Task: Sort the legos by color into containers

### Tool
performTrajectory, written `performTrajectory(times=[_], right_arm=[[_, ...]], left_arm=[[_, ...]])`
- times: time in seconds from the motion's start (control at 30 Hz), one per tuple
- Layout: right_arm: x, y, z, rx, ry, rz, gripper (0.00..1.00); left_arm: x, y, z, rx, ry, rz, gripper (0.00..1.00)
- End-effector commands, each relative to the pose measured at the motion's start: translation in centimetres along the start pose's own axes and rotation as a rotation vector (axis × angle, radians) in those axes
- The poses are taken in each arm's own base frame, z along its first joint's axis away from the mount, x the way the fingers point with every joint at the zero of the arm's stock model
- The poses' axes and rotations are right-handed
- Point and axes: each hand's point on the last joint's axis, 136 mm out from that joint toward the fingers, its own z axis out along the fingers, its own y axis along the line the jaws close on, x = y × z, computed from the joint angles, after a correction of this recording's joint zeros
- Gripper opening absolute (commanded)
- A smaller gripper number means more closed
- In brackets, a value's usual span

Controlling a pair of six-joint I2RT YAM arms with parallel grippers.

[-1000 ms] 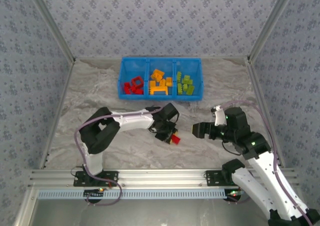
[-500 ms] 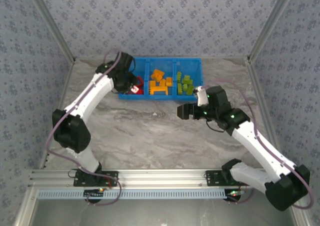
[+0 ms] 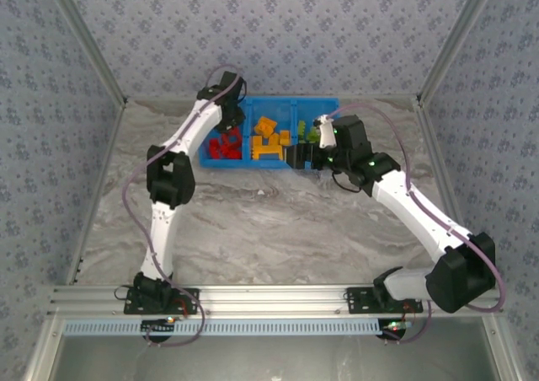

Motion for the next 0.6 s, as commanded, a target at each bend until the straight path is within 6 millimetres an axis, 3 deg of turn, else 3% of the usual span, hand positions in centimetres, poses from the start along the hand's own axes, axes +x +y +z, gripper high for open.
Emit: performTrajectory(times=[0.0, 0.33, 0.37, 0.43, 0.57], right_arm=[[-0.8, -0.1, -0.6, 0.003, -0.011, -0.012, 0.92], [0.1, -1.4, -1.3, 0.027, 0.004, 0.019, 0.92], [0.1, -1.5, -1.3, 0.028, 0.007, 0.021, 0.92], [0.3, -1.6, -1.4, 0.030, 0.012, 0.021, 0.92], [0.6, -2.2, -1.6, 0.051, 0.017, 0.023, 0.92]], left_arm=[[-2.8, 0.2, 0.0, -0.037, -0.083, 0.015, 0.23], [-3.7, 1.8, 2.9, -0.155, -0.166, 0.048, 0.25], [-3.5, 1.8, 3.3, -0.153, -0.159, 0.053, 0.27], [-3.2, 1.2, 3.4, -0.127, -0.140, 0.061, 0.41], [-3.6, -0.1, 1.6, -0.078, -0.148, 0.069, 0.55]])
